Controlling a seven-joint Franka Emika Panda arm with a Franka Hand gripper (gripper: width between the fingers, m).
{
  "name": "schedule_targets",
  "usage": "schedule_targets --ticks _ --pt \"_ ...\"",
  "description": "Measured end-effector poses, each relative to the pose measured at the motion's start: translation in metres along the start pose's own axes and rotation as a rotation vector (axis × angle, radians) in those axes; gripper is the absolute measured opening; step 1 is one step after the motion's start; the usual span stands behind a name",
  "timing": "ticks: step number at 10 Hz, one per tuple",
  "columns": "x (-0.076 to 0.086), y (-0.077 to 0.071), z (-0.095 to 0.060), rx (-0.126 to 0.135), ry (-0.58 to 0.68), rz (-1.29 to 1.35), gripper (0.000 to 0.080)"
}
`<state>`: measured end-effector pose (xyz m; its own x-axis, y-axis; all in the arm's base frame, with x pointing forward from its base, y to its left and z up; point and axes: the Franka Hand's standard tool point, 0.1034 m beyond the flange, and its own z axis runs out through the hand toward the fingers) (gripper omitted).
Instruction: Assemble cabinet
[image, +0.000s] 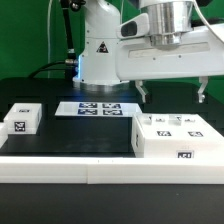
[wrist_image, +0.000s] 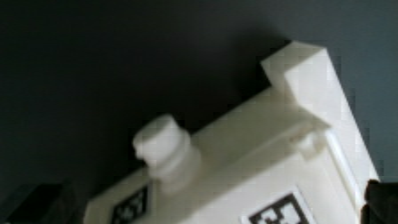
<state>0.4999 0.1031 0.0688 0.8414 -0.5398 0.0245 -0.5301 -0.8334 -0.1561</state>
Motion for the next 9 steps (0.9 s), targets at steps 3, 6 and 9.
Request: schedule_targets --ticks 3,6,9 --pt "-0.0064 -0.0013 0.0042 -0.024 -0.003 -0.161 0.0797" --pt "-0.0045 0.0018 0.0041 -0.016 -0.018 -0.177 0.0797" --pt "-0.0085 -0.0024 0.0064 -0.024 -0.007 -0.293 0.0797"
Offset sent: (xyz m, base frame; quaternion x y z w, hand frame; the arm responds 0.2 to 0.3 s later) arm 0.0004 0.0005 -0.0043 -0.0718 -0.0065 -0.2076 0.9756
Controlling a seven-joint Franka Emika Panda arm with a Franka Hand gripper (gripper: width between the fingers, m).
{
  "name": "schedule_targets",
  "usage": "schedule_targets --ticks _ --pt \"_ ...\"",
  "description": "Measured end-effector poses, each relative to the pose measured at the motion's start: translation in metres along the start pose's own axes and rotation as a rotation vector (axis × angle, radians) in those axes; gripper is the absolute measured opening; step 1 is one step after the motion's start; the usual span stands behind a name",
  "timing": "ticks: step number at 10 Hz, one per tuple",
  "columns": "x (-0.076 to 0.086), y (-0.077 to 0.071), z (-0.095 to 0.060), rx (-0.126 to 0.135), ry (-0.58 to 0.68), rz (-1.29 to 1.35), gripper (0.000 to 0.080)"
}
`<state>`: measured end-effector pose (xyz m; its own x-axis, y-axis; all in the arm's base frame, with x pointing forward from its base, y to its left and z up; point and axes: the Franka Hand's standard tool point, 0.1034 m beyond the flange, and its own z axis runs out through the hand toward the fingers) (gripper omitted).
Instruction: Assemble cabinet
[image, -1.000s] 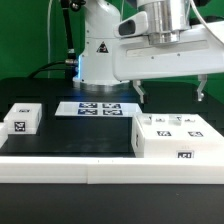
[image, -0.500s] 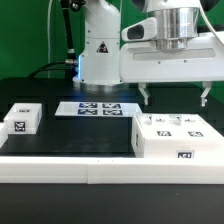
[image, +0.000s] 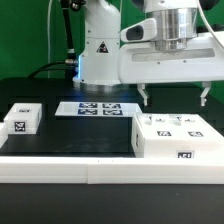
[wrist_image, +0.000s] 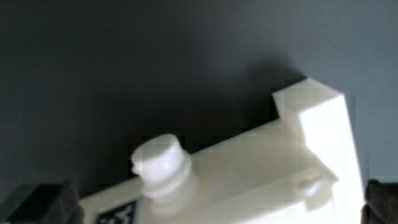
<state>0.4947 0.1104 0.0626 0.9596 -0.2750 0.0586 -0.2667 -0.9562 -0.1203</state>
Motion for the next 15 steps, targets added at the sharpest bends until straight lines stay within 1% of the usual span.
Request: schedule_targets --ticks 1,2,3,4,6,11,13,15 --pt "-0.002 -0.001 0.004 -0.017 0.005 -0.109 0.0797" --pt "-0.004 0.001 0.008 -0.029 0.001 -0.167 0.0797" --pt "-0.005 0.000 0.009 -0.034 0.001 -0.184 0.0797" --pt "-0.002 0.005 0.010 -0.037 0.003 -0.200 0.0797" --pt "0.010 0.030 0.015 -0.023 0.038 -0.120 0.0797" --pt "0.009 0.029 0.017 -0.022 0.045 -0.140 0.0797" --pt "0.003 0.035 0.036 -0.028 0.071 -0.200 0.0797" --pt "-0.001 0.038 0.048 -0.031 0.078 -0.200 0.0797"
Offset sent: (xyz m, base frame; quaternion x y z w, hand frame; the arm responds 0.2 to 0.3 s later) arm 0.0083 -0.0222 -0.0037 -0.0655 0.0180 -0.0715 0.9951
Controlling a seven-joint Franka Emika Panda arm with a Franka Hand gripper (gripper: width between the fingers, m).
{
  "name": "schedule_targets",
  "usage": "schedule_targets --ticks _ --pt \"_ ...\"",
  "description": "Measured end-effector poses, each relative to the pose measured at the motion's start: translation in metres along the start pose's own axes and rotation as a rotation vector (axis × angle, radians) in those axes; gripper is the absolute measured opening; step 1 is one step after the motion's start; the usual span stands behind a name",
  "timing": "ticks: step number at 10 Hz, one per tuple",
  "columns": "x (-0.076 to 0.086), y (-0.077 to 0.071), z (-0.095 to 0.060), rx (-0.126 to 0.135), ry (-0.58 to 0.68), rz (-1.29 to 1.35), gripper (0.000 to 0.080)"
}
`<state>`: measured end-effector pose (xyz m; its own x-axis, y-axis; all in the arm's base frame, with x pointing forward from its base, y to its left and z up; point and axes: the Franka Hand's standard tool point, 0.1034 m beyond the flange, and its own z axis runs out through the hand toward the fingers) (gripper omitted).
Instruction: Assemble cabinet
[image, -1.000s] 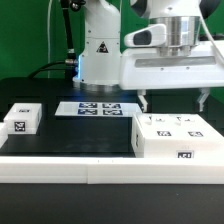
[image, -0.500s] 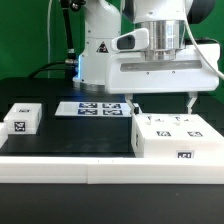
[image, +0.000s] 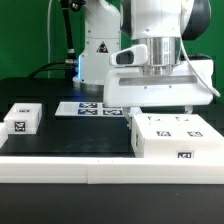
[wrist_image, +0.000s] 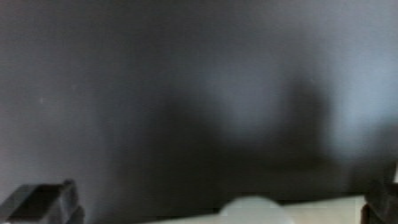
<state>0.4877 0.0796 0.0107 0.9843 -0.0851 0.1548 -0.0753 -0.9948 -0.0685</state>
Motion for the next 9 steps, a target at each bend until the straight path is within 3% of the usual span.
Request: schedule_targets --ticks 4,7,8,9 --pt "0.003 -0.012 0.005 0.005 0.011 -0.015 0.0797" --pt "0.006 -0.010 0.008 0.004 0.011 -0.032 0.0797" --pt "0.007 -0.009 0.007 0.004 0.013 -0.054 0.0675" --pt "0.008 -0.008 0.007 0.003 0.014 -0.065 0.0675"
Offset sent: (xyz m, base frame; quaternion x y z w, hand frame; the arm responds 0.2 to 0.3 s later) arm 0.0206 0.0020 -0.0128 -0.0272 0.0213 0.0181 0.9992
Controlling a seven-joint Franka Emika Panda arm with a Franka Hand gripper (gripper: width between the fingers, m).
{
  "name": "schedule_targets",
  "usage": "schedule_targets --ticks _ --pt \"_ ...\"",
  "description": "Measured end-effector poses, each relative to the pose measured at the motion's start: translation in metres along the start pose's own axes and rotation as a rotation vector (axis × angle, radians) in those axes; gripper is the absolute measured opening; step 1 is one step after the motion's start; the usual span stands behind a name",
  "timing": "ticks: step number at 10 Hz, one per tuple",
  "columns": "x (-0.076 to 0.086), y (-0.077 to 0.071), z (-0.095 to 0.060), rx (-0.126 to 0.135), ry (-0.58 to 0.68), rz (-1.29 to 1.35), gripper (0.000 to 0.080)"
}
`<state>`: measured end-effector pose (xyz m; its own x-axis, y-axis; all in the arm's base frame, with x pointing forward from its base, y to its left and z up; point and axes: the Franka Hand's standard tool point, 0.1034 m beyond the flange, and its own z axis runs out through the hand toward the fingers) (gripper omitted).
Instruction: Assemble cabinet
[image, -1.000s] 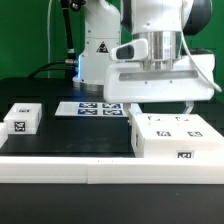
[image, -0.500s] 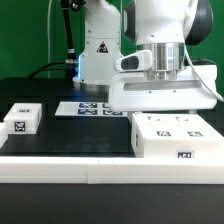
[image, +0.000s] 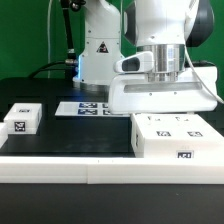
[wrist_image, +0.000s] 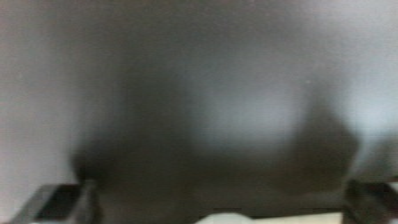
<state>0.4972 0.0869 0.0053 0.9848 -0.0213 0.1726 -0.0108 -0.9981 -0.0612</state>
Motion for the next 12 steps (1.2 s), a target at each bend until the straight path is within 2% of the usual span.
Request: schedule_targets --ticks 2,3,4,6,10,11,12 --pt "0.000 0.001 0.000 0.000 0.000 -0.003 0.0402" --pt "0.000 0.001 0.000 0.000 0.000 -0.003 0.0219" --pt "-0.001 0.001 0.000 0.000 -0.001 -0.003 0.0219" --pt "-0.001 0.001 0.000 0.000 -0.002 -0.003 0.0022" --pt "-0.001 0.000 0.000 0.000 -0.003 -0.003 0.0002" --pt "0.002 -0.001 -0.009 0.003 -0.008 -0.003 0.0002" --pt "0.007 -0.001 -0.025 0.006 -0.004 -0.004 0.0002"
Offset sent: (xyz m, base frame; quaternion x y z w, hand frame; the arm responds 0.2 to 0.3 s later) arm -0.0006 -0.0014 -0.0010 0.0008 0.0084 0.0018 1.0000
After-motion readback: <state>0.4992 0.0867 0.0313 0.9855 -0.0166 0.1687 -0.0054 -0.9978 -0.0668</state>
